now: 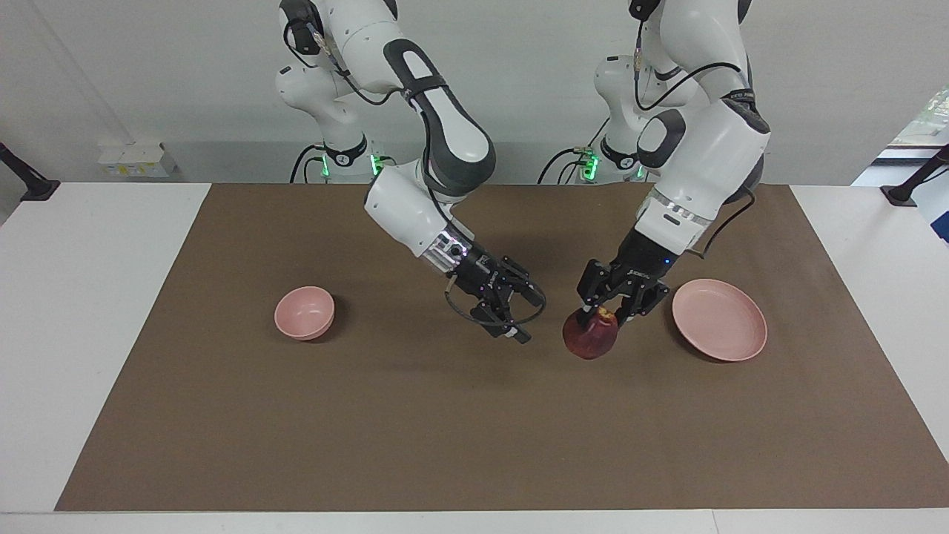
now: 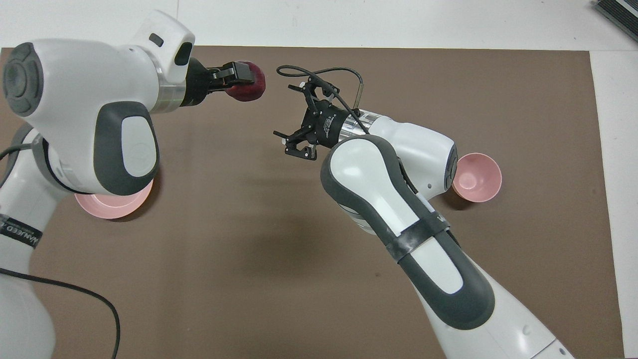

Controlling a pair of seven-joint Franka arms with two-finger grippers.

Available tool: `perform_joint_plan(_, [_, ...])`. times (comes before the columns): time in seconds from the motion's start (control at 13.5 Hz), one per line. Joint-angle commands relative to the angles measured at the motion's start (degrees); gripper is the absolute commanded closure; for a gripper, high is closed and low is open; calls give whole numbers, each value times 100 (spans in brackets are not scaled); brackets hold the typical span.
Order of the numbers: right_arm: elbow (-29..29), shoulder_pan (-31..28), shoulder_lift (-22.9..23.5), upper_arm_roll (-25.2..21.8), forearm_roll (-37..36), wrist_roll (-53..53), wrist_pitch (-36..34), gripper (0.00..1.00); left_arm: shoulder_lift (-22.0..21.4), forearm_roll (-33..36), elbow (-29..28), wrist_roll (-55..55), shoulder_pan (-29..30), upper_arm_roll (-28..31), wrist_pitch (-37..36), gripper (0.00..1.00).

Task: Move apple from plate to bowl
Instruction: 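Lift the apple with the left gripper toward the open right gripper, then close the right gripper on the apple held by the left gripper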

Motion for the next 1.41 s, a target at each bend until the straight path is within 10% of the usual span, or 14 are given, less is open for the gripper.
perform_joint_plan(0.0, [64, -148, -11, 1, -343, -121, -330, 0, 223, -94, 403, -127, -277, 59, -241, 100])
perform_joint_plan(0.67, [46, -175, -29, -8, -405, -578, -366, 0, 39, -94, 165, -126, -585, 59, -813, 100])
perform_joint_plan(0.74, [46, -175, -38, -8, -414, -587, -375, 14, 30, -94, 156, -126, -585, 59, -822, 100])
perform_joint_plan(0.89, [55, -236, -38, 1, -405, -587, -524, 100, 21, -94, 156, -135, -593, 59, -901, 100])
perform_joint_plan(1.11, [63, -298, -38, -16, -431, -596, -735, 100, -5, -102, 156, -153, -593, 59, -1130, 98])
perform_joint_plan(1.19, [64, -307, -38, -16, -431, -596, -744, 100, -5, -102, 156, -196, -593, 59, -1139, 87])
perform_joint_plan(1.34, [64, -298, -38, -16, -440, -613, -736, 100, -5, -94, 165, -276, -593, 59, -1130, 0])
